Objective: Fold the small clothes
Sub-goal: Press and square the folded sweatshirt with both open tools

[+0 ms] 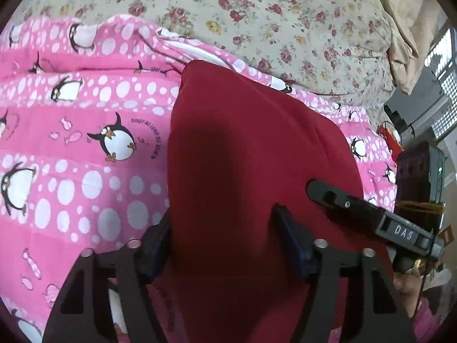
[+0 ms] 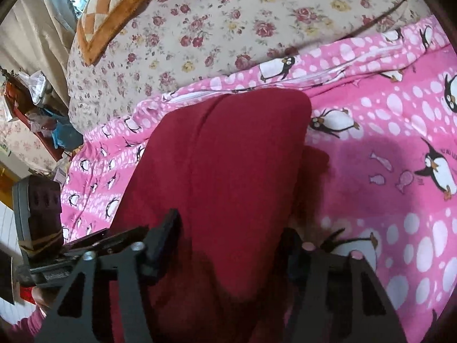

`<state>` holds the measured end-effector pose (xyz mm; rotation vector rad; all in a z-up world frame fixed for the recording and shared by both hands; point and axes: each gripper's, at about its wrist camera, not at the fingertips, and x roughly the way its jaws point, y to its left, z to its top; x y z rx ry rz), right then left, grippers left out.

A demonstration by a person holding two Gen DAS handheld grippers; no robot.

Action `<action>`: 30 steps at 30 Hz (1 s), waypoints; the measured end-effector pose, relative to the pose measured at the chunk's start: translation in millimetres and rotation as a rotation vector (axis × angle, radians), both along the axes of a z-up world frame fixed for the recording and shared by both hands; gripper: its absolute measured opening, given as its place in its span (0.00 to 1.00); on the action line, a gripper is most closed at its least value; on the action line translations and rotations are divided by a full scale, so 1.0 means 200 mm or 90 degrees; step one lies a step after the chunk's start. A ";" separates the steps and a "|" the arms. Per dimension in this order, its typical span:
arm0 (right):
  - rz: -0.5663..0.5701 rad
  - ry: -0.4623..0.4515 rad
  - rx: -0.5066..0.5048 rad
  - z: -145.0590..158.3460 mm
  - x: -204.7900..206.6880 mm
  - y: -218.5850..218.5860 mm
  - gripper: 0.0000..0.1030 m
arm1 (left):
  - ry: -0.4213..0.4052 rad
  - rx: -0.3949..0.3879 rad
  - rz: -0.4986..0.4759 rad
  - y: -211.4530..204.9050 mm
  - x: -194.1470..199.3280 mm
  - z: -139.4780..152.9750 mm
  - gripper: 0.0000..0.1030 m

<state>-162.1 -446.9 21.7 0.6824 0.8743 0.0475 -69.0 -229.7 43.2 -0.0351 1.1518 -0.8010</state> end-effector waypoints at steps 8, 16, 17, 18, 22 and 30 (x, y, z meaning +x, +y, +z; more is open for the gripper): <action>0.002 -0.033 0.040 0.16 -0.08 0.03 0.47 | -0.014 -0.013 -0.005 0.09 -0.08 0.15 0.20; 0.048 -0.020 0.105 0.30 -0.18 0.23 0.46 | -0.018 -0.009 0.001 0.34 -0.24 0.33 0.18; 0.055 -0.020 0.121 0.30 -0.20 0.25 0.46 | -0.025 0.000 0.004 0.39 -0.28 0.35 0.18; 0.064 -0.019 0.135 0.29 -0.22 0.29 0.46 | -0.031 0.009 0.007 0.42 -0.31 0.36 0.18; 0.092 -0.010 0.151 0.25 -0.27 0.44 0.46 | -0.033 0.041 0.027 0.54 -0.39 0.35 0.18; 0.093 0.042 0.008 0.14 -0.34 0.65 0.60 | -0.008 0.054 0.071 0.70 -0.47 0.17 0.27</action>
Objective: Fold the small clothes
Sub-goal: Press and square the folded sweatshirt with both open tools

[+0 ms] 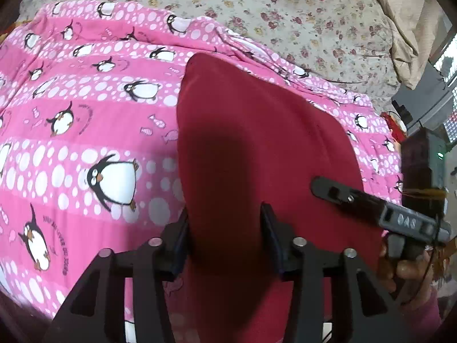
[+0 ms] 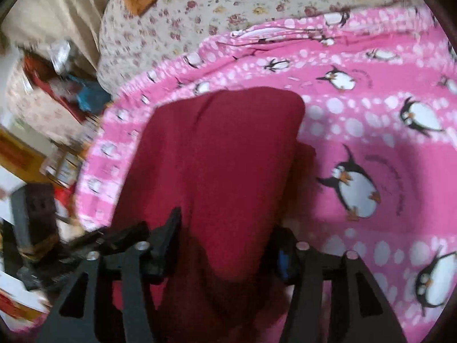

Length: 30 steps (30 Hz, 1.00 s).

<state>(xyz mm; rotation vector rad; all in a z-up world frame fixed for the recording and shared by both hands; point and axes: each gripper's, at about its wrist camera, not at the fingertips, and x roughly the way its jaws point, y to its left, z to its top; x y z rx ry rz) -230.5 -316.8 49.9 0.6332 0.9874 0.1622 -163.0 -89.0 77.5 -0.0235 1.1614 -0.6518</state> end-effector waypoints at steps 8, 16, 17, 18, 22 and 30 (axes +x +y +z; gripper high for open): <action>0.004 -0.028 -0.163 0.25 -0.19 0.10 0.62 | -0.021 0.031 0.014 0.00 -0.04 0.04 0.29; 0.043 -0.096 -0.231 0.41 -0.34 0.26 0.61 | -0.064 0.061 0.022 -0.01 -0.07 0.05 0.33; 0.052 -0.091 -0.239 0.40 -0.33 0.29 0.61 | -0.067 0.062 0.022 -0.01 -0.07 0.04 0.34; 0.060 -0.077 -0.250 0.36 -0.31 0.30 0.60 | -0.068 0.062 0.023 -0.01 -0.07 0.04 0.35; 0.055 -0.008 -0.273 0.17 -0.25 0.30 0.56 | -0.071 0.057 0.029 -0.01 -0.08 0.02 0.40; 0.029 0.002 -0.221 0.11 -0.27 0.24 0.63 | -0.099 0.060 0.050 0.00 -0.12 0.03 0.42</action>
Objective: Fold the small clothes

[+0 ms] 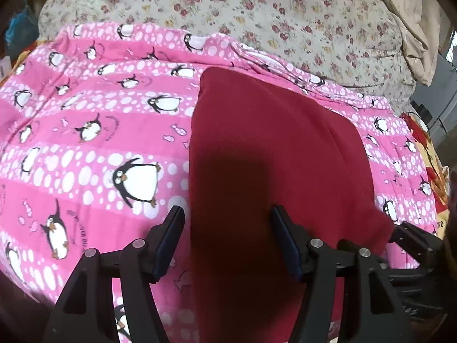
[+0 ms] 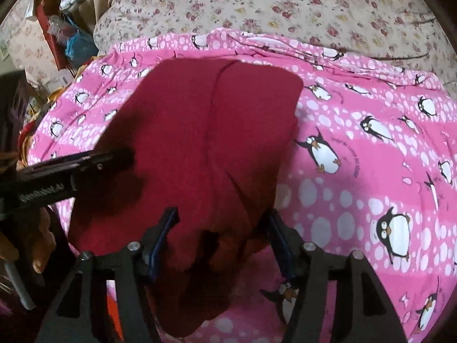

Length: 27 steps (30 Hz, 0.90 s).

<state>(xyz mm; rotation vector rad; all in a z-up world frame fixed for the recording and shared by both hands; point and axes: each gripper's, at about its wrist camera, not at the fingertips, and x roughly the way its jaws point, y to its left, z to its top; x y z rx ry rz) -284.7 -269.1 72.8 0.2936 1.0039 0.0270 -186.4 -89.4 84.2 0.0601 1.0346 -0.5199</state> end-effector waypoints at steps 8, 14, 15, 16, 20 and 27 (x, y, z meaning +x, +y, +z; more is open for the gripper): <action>-0.055 -0.066 0.004 0.21 -0.09 0.00 0.64 | -0.049 -0.012 0.026 0.08 -0.09 0.15 0.42; -0.093 -0.074 -0.031 0.29 -0.13 0.04 0.72 | -0.080 -0.013 0.026 0.10 -0.16 0.23 0.42; -0.101 -0.076 -0.033 0.30 -0.13 0.05 0.73 | -0.083 -0.012 0.026 0.10 -0.17 0.23 0.42; -0.110 -0.080 -0.035 0.31 -0.14 0.05 0.74 | -0.086 -0.011 0.025 0.10 -0.18 0.24 0.42; -0.146 -0.077 -0.039 0.32 -0.15 0.03 0.80 | -0.092 -0.010 0.026 0.10 -0.20 0.25 0.42; -0.162 -0.080 -0.046 0.33 -0.15 0.04 0.83 | -0.106 -0.004 0.031 0.09 -0.22 0.26 0.42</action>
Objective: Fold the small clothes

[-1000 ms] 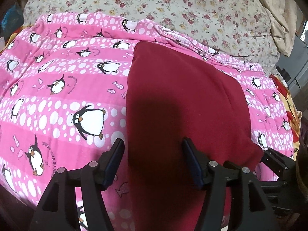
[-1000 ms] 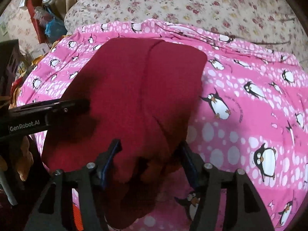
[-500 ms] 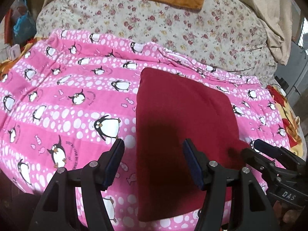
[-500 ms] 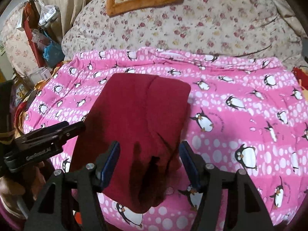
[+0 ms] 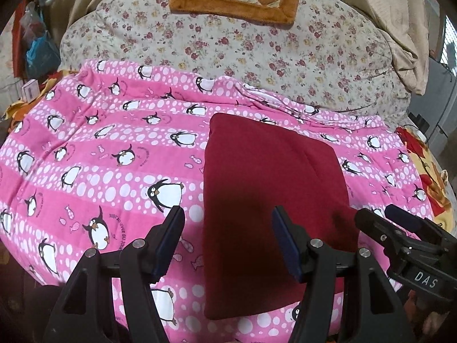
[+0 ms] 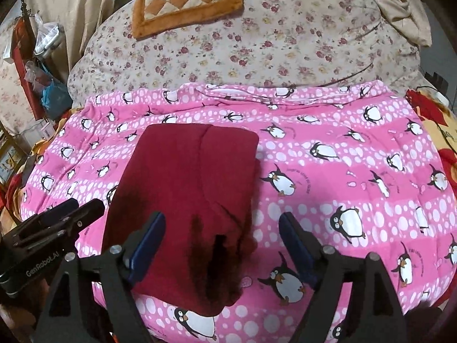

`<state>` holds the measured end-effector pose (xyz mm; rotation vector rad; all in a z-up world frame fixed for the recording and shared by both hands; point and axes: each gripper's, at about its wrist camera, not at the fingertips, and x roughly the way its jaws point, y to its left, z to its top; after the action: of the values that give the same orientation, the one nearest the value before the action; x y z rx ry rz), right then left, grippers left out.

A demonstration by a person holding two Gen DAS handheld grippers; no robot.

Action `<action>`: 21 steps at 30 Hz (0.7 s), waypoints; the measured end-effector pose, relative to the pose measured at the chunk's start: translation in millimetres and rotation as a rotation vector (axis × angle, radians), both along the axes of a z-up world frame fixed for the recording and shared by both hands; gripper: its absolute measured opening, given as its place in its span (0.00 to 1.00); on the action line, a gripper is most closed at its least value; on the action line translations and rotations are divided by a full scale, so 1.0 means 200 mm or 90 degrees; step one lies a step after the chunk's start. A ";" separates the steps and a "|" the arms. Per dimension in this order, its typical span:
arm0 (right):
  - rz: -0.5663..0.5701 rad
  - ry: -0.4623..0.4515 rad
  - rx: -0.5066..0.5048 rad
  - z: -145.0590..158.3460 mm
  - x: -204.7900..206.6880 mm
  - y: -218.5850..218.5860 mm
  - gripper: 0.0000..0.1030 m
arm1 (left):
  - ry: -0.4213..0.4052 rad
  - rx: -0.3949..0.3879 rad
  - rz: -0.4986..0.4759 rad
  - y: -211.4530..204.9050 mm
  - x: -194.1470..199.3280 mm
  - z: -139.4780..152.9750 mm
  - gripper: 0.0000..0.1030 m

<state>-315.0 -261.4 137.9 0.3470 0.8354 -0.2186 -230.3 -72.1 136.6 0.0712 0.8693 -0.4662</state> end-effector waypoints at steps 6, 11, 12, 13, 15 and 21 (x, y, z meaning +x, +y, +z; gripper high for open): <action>0.013 0.001 -0.006 -0.02 0.02 0.03 0.83 | 0.007 0.004 0.001 0.00 0.01 -0.02 0.42; 0.020 0.008 -0.006 -0.04 0.03 0.05 0.84 | 0.010 0.008 0.003 -0.01 0.02 -0.04 0.42; 0.020 0.010 -0.004 -0.05 0.04 0.04 0.84 | 0.010 0.009 0.003 -0.01 0.03 -0.04 0.42; 0.020 0.011 -0.001 -0.05 0.04 0.04 0.84 | 0.011 0.009 0.003 -0.01 0.03 -0.04 0.42; 0.020 0.014 0.002 -0.06 0.04 0.03 0.84 | 0.011 0.010 0.004 -0.01 0.03 -0.05 0.42; 0.018 0.019 0.009 -0.09 0.06 0.02 0.84 | 0.016 0.015 0.001 -0.02 0.04 -0.07 0.42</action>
<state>-303.8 -256.8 120.2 0.3449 0.8717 -0.1920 -222.3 -76.7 123.0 0.0867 0.8995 -0.4567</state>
